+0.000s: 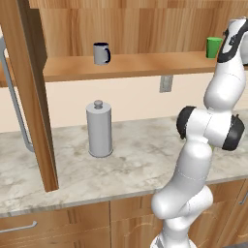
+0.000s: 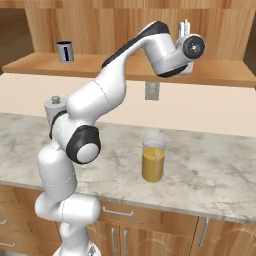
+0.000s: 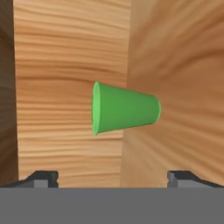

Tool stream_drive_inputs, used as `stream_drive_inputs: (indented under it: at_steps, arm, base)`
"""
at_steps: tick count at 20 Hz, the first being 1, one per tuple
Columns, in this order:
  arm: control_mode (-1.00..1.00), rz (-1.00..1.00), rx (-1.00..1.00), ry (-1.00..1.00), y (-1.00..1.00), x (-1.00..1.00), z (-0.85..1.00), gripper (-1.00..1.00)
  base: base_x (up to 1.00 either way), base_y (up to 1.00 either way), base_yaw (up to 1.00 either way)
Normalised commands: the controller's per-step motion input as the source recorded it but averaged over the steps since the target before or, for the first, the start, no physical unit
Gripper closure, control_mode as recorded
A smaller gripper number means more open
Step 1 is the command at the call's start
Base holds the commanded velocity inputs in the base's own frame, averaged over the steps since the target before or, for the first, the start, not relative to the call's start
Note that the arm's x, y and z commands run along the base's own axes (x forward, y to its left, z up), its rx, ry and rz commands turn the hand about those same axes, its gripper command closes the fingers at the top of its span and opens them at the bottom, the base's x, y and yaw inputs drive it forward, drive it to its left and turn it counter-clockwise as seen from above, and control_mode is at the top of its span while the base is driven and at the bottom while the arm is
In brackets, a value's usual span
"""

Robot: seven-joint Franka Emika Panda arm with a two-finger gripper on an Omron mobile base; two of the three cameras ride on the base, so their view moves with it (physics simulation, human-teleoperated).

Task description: There is a tray on the dining counter. Grab the cup, mug, and pitcher and place them on the tray. The pitcher may be placed next to the tray if it cannot fit the tray.

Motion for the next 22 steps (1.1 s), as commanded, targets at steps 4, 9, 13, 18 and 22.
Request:
stream_drive_inputs:
  at_steps: [4, 9, 13, 18, 22]
  arm:
    - [-1.00, 0.00, 0.00, 0.00, -0.01, 0.15, -0.01, -1.00]
    - [-1.00, 0.00, 0.00, 0.00, -0.03, 0.14, -0.06, -1.00]
    - [-1.00, 0.00, 0.00, 0.00, 0.00, 0.17, -0.09, -1.00]
    - [-1.00, 0.00, 0.00, 0.00, -0.03, 0.18, -0.12, -1.00]
    - [-1.00, 0.00, 0.00, 0.00, -0.04, 0.37, -0.02, -1.00]
  base:
    - [0.00, 0.00, 0.00]
    - [0.00, 0.00, 0.00]
    - [0.00, 0.00, 0.00]
    - [0.00, 0.00, 0.00]
    - [0.00, 0.00, 0.00]
